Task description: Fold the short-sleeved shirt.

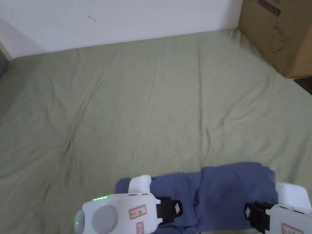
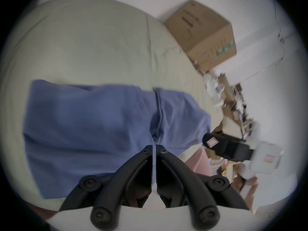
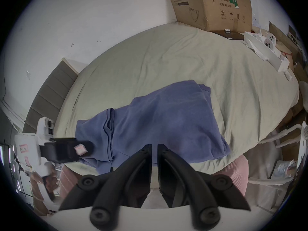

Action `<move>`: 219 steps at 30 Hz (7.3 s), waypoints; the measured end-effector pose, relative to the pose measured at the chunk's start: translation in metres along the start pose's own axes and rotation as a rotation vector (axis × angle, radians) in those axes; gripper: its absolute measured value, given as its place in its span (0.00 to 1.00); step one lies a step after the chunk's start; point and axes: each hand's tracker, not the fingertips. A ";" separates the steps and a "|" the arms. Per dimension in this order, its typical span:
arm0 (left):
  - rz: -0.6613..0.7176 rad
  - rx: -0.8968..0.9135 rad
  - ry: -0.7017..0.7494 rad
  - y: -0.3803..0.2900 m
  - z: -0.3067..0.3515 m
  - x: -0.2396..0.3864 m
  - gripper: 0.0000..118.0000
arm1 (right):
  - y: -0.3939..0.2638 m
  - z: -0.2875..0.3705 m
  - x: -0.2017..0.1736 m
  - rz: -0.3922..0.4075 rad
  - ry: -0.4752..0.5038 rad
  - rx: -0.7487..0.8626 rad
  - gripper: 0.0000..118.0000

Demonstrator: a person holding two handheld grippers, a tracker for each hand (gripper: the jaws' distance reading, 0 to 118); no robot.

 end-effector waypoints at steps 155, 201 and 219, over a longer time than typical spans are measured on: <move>-0.108 -0.149 1.242 0.133 0.278 -0.341 0.29 | 0.031 -0.124 -0.187 0.358 0.036 -0.244 0.07; -0.435 0.848 0.756 0.008 0.176 0.095 0.00 | 0.047 0.084 -0.167 0.342 -0.126 0.721 0.07; -0.479 0.966 0.756 -0.001 0.183 0.118 0.95 | 0.045 0.112 -0.169 0.332 -0.090 0.836 0.82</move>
